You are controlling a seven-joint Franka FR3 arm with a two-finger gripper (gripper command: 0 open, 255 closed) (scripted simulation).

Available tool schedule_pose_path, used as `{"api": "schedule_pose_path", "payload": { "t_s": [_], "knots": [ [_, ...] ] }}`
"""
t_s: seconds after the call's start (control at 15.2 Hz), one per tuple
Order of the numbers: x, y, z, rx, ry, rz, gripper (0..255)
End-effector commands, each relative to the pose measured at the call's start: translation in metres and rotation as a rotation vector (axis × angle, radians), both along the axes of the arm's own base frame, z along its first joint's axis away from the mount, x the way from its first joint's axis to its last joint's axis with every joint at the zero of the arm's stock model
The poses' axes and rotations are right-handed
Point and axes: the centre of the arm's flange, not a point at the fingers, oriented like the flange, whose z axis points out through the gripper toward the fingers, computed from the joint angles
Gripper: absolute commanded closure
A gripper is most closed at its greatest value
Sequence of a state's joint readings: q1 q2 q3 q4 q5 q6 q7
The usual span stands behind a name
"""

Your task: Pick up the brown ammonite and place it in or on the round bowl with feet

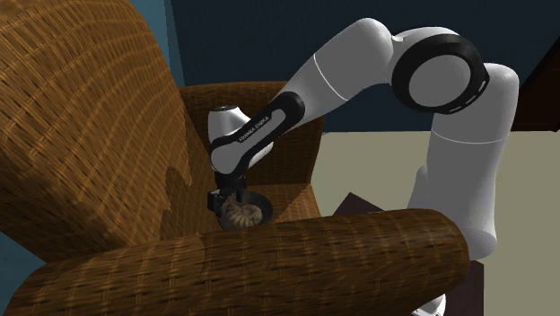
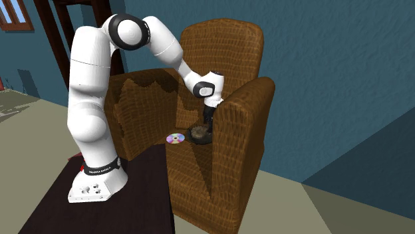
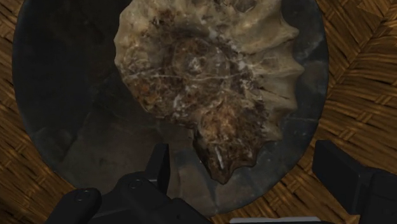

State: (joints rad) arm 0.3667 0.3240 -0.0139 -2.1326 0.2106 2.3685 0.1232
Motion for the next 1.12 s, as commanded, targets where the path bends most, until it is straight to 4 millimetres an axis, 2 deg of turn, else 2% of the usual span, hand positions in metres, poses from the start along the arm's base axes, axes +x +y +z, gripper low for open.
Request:
{"api": "schedule_pose_path", "payload": {
  "t_s": [0.0,0.07,0.13,0.73,1.06],
  "knots": [
    [0.000,0.000,0.000,0.000,0.000,0.000,0],
    [0.000,0.000,0.000,0.000,0.000,0.000,0],
    [0.000,0.000,0.000,0.000,0.000,0.000,255],
    [0.000,0.000,0.000,0.000,0.000,0.000,255],
    [0.000,0.000,0.026,0.000,0.000,0.000,255]
  ]
}}
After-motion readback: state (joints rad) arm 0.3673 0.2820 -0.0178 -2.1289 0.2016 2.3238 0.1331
